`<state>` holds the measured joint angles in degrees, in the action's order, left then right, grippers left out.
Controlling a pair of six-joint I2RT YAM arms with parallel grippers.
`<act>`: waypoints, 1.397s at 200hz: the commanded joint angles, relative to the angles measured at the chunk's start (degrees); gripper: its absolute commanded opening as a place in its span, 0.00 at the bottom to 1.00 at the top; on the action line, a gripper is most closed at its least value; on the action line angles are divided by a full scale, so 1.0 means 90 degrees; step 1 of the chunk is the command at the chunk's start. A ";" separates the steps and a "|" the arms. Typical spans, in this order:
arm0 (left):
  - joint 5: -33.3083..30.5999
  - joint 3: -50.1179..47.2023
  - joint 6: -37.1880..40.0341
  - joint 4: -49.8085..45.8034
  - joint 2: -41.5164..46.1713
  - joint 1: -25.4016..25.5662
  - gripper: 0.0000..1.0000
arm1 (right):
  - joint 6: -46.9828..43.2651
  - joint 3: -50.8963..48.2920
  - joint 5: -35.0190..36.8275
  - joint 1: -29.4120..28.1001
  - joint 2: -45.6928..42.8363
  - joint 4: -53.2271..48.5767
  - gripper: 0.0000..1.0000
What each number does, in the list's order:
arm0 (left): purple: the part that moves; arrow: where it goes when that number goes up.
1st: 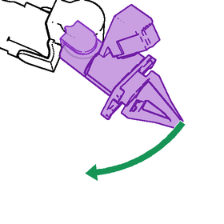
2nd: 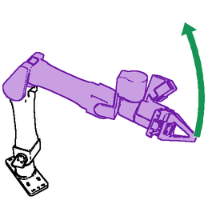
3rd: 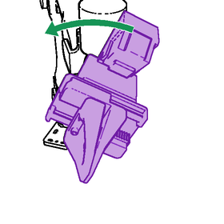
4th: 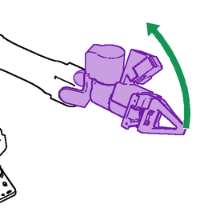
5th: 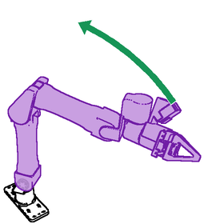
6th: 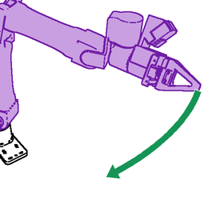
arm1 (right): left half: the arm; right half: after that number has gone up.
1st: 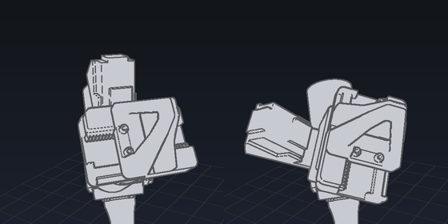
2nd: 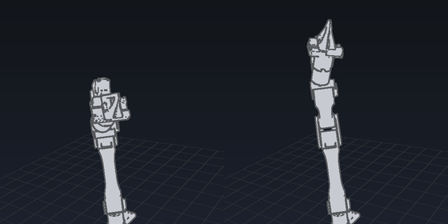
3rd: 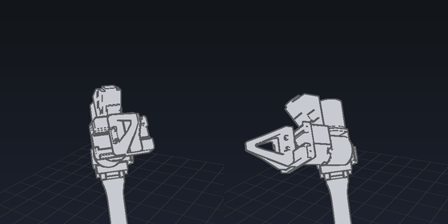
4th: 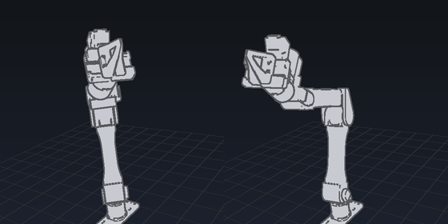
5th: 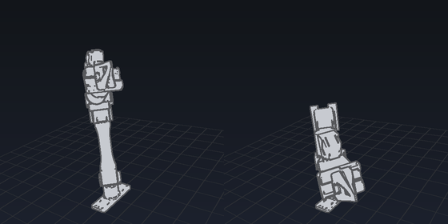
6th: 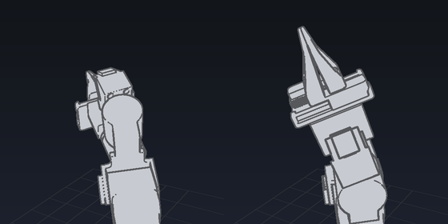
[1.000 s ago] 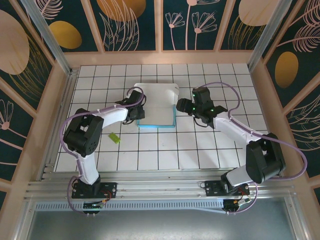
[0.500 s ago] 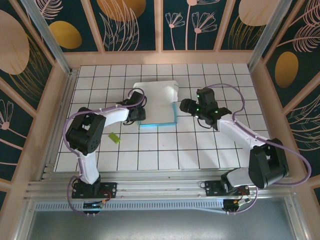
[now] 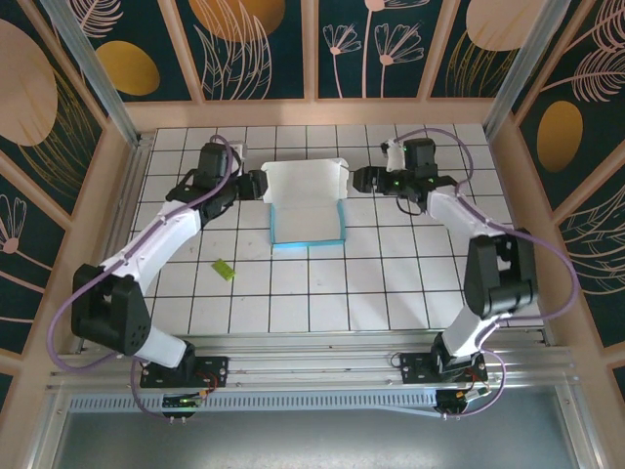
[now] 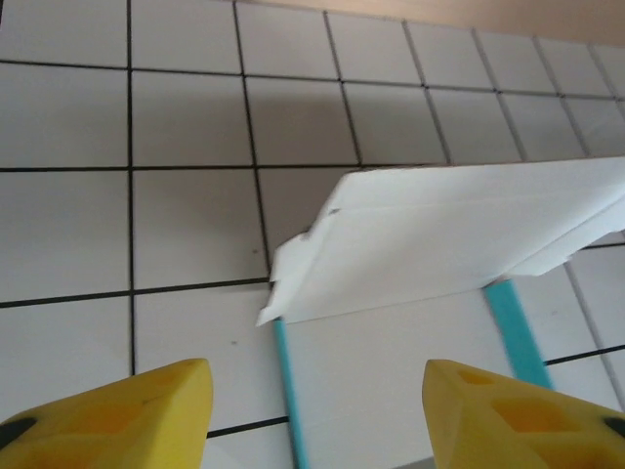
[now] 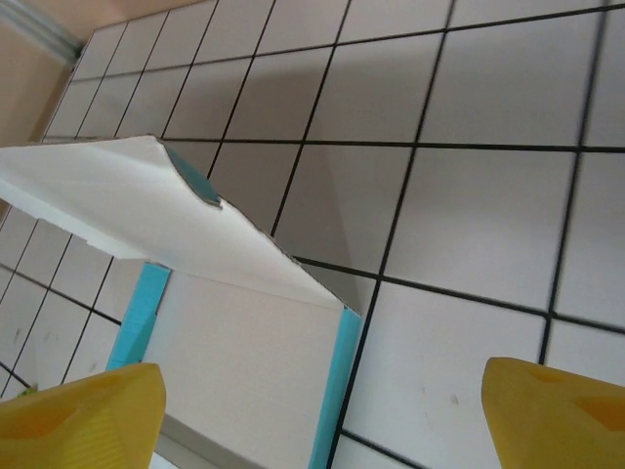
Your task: Fold the paper box
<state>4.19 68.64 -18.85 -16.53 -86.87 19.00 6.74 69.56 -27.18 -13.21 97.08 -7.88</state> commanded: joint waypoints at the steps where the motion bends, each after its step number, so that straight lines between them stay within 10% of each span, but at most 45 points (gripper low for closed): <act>1: 0.0542 0.0308 0.0893 -0.0555 -0.0519 -0.0210 0.59 | -0.0756 0.0464 -0.0903 0.0031 0.0531 -0.0014 0.81; 117: 0.1414 0.0436 0.1025 0.0951 -0.1551 -0.0554 0.69 | -0.0295 0.0660 -0.0921 -0.0267 0.1131 0.0959 0.71; 279: 0.2332 0.0624 0.0730 0.0967 -0.1935 -0.0542 0.29 | 0.0677 0.0272 0.0133 -0.0665 0.0893 0.1348 0.47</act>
<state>22.81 73.84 -11.25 -9.61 -104.42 14.24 10.55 73.23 -28.10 -18.00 107.66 2.02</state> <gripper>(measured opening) 0.299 0.479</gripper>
